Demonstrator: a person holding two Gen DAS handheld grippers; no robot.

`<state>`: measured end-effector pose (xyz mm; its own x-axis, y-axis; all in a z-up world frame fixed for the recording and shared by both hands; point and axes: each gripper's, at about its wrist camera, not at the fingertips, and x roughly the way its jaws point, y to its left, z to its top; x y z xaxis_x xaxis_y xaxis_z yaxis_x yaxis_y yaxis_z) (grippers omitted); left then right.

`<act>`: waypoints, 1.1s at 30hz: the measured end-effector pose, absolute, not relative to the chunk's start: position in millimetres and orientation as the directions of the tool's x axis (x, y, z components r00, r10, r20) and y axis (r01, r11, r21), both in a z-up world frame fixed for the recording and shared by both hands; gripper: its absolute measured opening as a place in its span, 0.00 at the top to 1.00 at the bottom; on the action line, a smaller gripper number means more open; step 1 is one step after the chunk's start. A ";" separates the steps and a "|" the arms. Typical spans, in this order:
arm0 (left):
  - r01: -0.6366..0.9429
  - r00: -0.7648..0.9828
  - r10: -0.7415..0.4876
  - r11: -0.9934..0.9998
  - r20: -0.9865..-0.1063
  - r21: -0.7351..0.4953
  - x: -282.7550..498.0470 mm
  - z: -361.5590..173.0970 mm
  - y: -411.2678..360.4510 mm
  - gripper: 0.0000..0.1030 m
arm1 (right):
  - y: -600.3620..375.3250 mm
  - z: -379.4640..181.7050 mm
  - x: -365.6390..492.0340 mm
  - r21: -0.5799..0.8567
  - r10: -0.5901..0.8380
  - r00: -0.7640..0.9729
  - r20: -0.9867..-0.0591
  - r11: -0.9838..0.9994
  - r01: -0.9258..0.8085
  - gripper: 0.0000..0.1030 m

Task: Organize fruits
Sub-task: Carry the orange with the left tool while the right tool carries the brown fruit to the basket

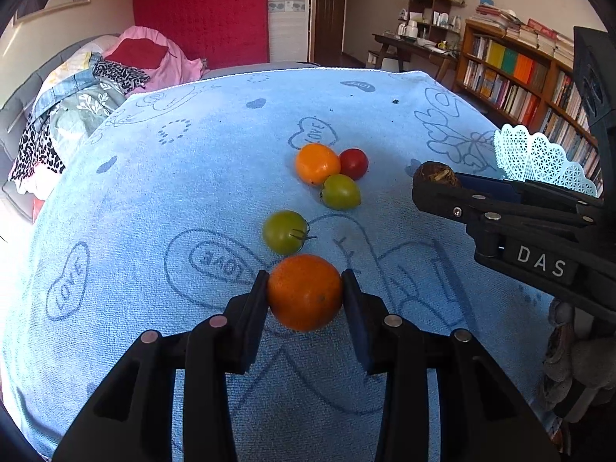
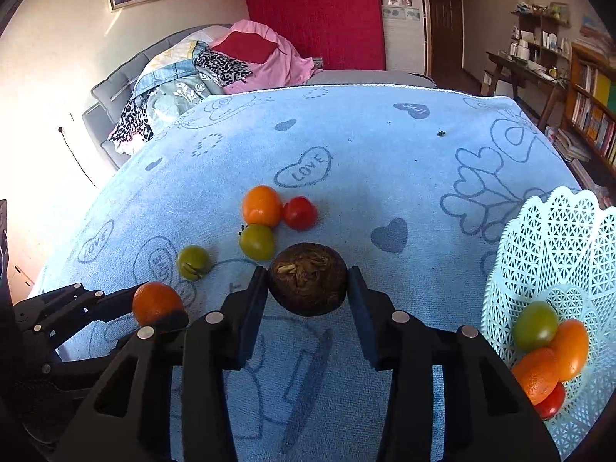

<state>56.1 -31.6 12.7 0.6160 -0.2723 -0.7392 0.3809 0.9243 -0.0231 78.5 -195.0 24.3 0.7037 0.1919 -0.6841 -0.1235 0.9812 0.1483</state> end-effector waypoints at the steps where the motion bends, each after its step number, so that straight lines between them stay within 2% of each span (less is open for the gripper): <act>1: 0.379 0.619 -0.271 0.925 -0.737 -0.022 55.8 13.9 -32.2 0.63 | -196.1 28.2 75.7 0.153 0.194 0.710 -0.677 0.981 -0.122 0.58; 18: 0.459 0.672 -0.325 0.888 -0.665 0.031 40.4 57.2 -82.5 0.63 | -266.2 73.3 15.0 0.175 0.090 0.814 -0.573 0.984 0.015 0.58; 33: 0.572 0.658 -0.398 0.817 -0.639 0.079 28.0 75.9 -162.0 0.63 | -367.1 66.4 -28.8 0.217 -0.080 0.826 -0.558 0.947 0.239 0.58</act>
